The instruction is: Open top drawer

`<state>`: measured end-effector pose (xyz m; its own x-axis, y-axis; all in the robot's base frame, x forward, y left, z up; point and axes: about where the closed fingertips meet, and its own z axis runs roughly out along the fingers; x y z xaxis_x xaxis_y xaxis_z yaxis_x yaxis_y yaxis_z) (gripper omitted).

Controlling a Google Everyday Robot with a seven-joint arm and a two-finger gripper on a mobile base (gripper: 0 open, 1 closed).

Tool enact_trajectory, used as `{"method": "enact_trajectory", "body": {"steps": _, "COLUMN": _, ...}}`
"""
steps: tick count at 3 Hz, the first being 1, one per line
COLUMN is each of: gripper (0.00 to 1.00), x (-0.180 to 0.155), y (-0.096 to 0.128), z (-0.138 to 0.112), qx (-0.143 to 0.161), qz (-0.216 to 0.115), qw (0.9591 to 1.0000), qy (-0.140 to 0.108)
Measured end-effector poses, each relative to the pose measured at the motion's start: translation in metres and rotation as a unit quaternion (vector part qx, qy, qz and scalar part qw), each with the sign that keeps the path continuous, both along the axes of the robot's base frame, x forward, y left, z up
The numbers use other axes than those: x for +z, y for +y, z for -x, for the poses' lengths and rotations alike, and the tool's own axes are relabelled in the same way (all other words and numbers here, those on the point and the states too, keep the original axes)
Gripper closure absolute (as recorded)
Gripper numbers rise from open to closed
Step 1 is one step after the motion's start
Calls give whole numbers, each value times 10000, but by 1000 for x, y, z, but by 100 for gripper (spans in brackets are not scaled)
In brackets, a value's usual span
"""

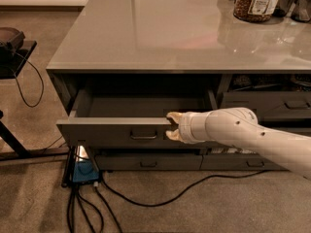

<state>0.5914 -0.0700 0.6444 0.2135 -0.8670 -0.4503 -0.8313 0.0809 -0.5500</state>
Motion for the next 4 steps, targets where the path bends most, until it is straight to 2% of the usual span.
{"method": "enact_trajectory", "body": {"steps": 1, "gripper": 11, "x": 0, "y": 0, "z": 0, "qx": 0, "qz": 0, "qw": 10000, "qy": 0}}
{"method": "enact_trajectory", "body": {"steps": 2, "gripper": 0, "x": 0, "y": 0, "z": 0, "qx": 0, "qz": 0, "qw": 10000, "qy": 0}}
{"method": "enact_trajectory", "body": {"steps": 3, "gripper": 0, "x": 0, "y": 0, "z": 0, "qx": 0, "qz": 0, "qw": 10000, "qy": 0}}
{"method": "enact_trajectory", "body": {"steps": 4, "gripper": 0, "x": 14, "y": 4, "z": 2, "qx": 1, "qz": 172, "qw": 9998, "qy": -78}}
